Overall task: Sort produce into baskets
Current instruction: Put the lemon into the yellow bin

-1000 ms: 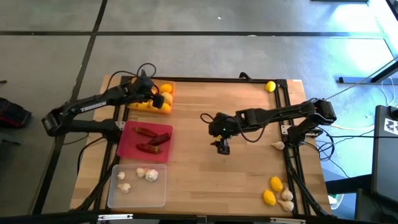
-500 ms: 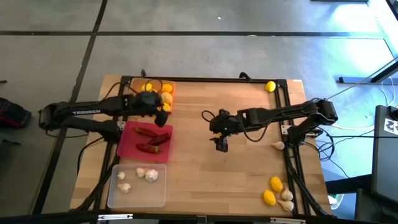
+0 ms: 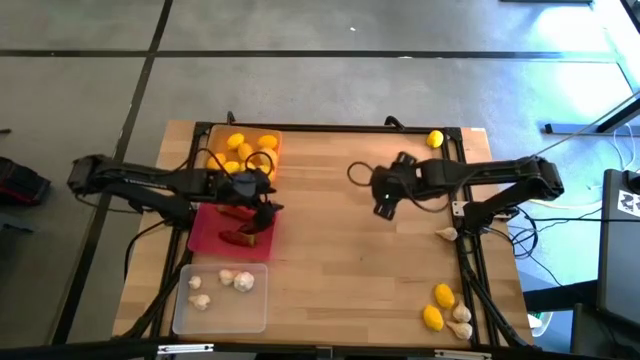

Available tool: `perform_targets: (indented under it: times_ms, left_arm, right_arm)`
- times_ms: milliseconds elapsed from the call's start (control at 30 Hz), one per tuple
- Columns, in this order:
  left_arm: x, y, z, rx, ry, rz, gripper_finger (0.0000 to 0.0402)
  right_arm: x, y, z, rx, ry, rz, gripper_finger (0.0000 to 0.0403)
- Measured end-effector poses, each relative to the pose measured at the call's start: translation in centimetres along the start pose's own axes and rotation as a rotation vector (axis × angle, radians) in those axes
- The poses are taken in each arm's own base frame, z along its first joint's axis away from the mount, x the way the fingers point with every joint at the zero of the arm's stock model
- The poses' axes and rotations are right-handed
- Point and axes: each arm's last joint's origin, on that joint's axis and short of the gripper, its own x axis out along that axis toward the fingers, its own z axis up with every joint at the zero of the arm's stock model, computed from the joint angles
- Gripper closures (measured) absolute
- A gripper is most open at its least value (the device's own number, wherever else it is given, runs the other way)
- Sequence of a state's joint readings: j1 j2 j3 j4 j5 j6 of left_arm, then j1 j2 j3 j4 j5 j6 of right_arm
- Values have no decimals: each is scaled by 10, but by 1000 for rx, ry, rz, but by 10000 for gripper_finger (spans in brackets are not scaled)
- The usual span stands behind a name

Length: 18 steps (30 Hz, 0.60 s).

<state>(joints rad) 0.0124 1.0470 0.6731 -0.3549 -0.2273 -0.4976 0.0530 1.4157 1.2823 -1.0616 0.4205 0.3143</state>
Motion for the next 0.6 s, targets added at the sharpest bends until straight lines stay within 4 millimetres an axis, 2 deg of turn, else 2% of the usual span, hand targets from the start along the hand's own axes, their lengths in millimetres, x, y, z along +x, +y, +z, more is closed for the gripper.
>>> perform_targets:
  times_ms: [267, 600]
  left_arm:
    - [2, -9, -5, 20, 19, -26, 109]
    - [1, -13, -7, 36, 23, -41, 109]
  right_arm:
    - [6, -52, -12, 203, 187, -146, 139]
    - [23, -117, -17, 444, 276, -263, 139]
